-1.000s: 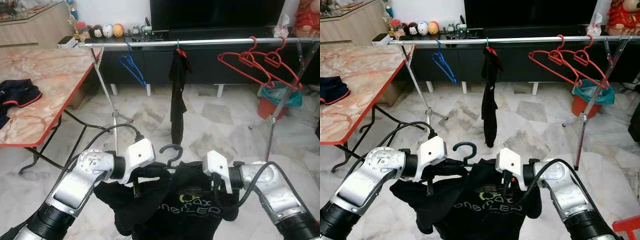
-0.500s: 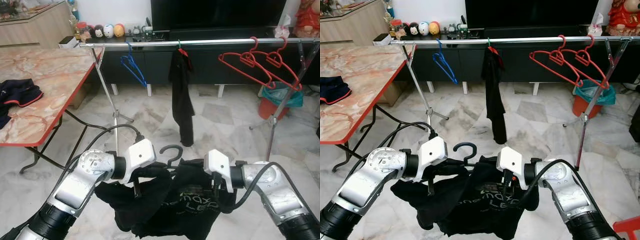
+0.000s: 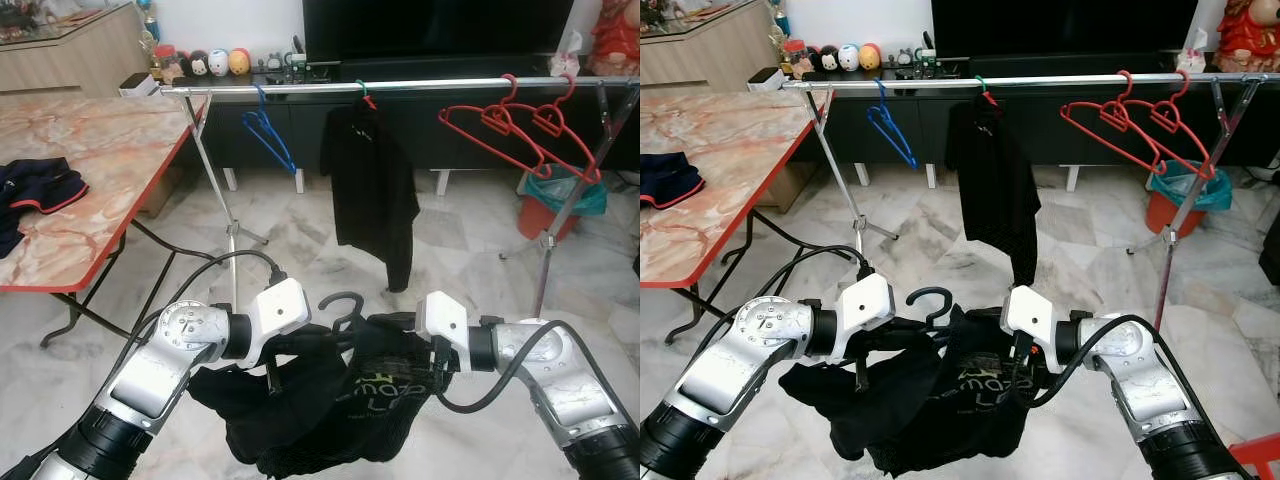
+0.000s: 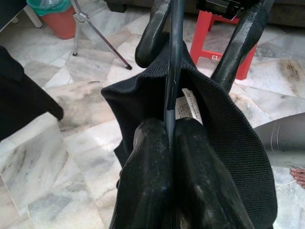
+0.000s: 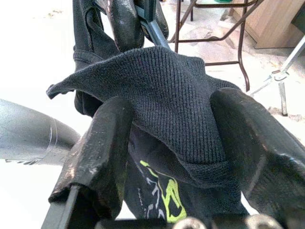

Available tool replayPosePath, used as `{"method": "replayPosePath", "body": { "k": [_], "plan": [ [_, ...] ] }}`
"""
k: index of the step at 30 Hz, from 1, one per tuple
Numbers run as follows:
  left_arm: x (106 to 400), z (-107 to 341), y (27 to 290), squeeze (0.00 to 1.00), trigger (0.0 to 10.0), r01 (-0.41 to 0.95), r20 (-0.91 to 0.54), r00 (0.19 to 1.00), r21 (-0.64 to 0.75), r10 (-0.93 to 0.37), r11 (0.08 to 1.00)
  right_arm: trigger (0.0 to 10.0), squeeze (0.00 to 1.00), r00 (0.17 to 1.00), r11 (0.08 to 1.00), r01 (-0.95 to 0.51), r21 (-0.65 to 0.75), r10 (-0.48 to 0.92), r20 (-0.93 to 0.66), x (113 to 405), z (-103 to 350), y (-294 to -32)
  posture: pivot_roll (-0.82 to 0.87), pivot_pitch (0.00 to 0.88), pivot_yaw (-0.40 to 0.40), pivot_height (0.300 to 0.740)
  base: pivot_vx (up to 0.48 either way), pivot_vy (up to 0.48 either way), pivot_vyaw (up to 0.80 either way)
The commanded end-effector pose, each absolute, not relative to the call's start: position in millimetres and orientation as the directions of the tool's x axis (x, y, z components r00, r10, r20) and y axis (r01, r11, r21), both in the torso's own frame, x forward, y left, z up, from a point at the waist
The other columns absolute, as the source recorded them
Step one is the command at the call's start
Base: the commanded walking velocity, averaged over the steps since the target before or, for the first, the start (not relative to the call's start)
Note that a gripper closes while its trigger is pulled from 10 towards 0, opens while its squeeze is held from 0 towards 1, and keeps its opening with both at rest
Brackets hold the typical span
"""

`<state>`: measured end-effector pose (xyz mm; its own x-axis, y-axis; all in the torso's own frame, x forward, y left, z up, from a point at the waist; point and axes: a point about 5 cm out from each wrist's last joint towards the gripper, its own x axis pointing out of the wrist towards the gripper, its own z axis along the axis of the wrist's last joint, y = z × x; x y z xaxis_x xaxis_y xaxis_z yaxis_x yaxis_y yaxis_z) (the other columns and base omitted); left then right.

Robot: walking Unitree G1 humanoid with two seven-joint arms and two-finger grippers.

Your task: Hang hanger

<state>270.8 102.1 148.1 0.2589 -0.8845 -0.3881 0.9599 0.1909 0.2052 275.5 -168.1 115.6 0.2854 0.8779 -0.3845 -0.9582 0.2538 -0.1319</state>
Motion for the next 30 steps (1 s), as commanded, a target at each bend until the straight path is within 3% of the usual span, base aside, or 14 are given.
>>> {"method": "replayPosePath", "body": {
  "k": [1,2,3,4,5,6,23,30],
  "plan": [
    [274,155,104,0.0,0.0,0.949,-0.382,0.277,0.25,-0.882,0.19,0.5,0.0,0.272,0.234,-0.961,-0.145,0.888,-0.371,276,121,-164,-0.02,0.0,0.069,0.719,0.0,0.0,0.0],
    [274,155,104,0.0,0.0,0.949,-0.382,0.278,0.251,-0.881,0.191,0.5,0.0,0.271,0.233,-0.962,-0.144,0.888,-0.372,276,121,-164,-0.01,0.0,0.069,0.719,0.0,0.0,0.0],
    [274,155,103,0.0,1.7,0.949,-0.383,0.278,0.253,-0.881,0.19,0.0,0.0,0.269,0.234,-0.963,-0.137,0.889,-0.372,275,120,-164,-0.01,0.0,0.068,0.719,0.0,0.0,0.0],
    [274,155,103,0.0,2.3,0.946,-0.383,0.284,0.259,-0.879,0.193,0.0,0.0,0.265,0.231,-0.964,-0.135,0.89,-0.371,275,119,-163,-0.01,0.0,0.068,0.719,0.0,0.0,0.0],
    [274,155,103,0.0,8.4,0.945,-0.383,0.287,0.262,-0.878,0.195,0.0,0.0,0.267,0.231,-0.963,-0.137,0.889,-0.372,275,119,-163,-0.01,0.0,0.068,0.719,0.0,0.0,0.0],
    [274,155,103,0.0,10.0,0.944,-0.384,0.291,0.266,-0.876,0.197,0.0,0.0,0.269,0.234,-0.962,-0.137,0.887,-0.374,275,118,-163,-0.01,0.0,0.068,0.719,0.0,0.0,0.0],
    [272,156,106,0.0,10.0,0.948,-0.399,0.273,0.265,-0.875,0.175,0.0,0.0,0.274,0.239,-0.961,-0.137,0.88,-0.388,277,116,-162,-0.01,0.0,0.067,0.719,0.0,0.0,0.0],
    [282,154,112,0.0,10.0,0.918,-0.402,0.359,0.316,-0.842,0.24,0.0,0.0,0.275,0.236,-0.961,-0.144,0.877,-0.394,277,119,-165,-0.01,0.0,0.068,0.719,0.0,0.0,0.0]
  ]
}}
